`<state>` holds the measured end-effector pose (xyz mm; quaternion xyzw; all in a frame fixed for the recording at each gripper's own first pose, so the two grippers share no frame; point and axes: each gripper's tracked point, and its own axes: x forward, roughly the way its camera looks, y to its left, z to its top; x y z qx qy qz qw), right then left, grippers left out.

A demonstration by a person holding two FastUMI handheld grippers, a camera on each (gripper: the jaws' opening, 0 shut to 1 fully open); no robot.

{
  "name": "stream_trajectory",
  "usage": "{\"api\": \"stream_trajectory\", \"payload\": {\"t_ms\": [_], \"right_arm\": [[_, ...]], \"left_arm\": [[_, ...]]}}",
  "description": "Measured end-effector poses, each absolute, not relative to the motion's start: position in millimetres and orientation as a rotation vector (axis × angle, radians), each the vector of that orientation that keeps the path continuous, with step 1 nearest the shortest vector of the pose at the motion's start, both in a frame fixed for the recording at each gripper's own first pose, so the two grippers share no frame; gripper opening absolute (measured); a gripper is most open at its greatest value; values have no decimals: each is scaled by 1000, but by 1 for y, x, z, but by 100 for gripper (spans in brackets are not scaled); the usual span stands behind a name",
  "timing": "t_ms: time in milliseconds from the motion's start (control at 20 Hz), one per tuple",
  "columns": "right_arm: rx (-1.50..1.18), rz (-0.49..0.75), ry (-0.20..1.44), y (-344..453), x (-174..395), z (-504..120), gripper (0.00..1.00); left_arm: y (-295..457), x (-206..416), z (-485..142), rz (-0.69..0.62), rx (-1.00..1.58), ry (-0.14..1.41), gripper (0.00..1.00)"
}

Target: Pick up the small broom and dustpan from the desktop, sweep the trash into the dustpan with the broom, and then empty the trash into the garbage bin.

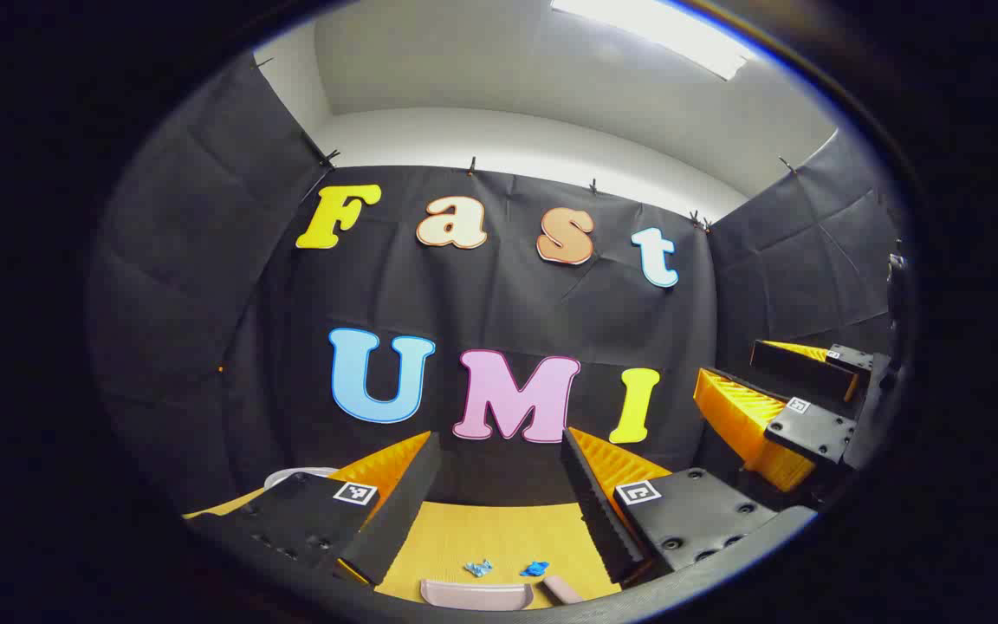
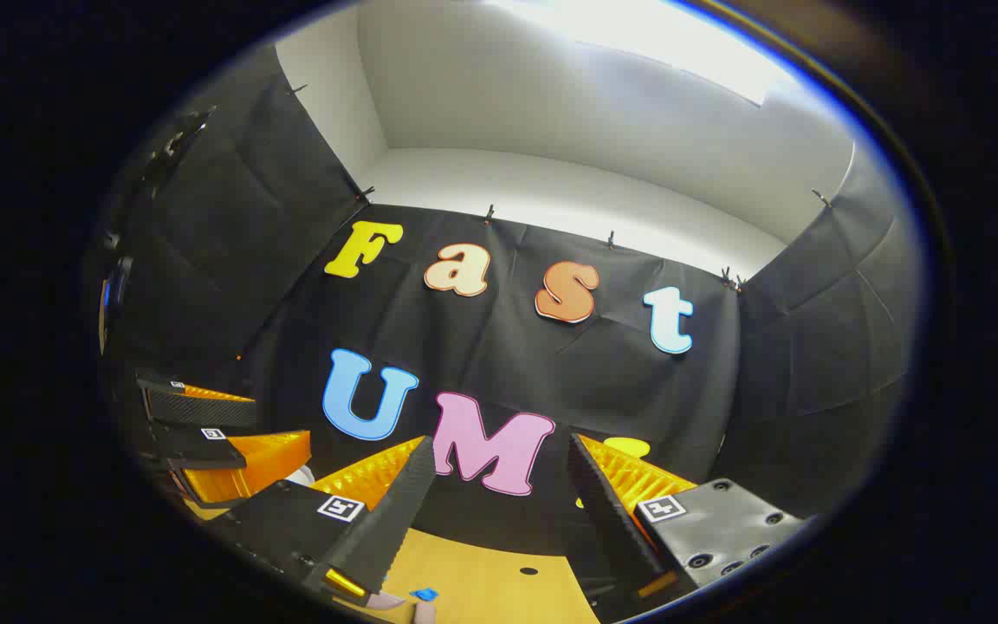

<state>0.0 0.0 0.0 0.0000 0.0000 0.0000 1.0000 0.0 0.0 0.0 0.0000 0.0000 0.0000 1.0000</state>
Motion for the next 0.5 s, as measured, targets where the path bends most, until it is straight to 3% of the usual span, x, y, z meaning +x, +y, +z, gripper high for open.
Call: {"api": "stream_trajectory", "payload": {"t_ms": [200, 500], "right_arm": [[2, -24, 39, -2, -8, -8, 98], [6, -20, 85, 9, -14, -18, 98]], "left_arm": [[-10, -6, 0, -38, -1, -2, 84], [-9, -11, 6, -42, 20, -28, 82]]}}
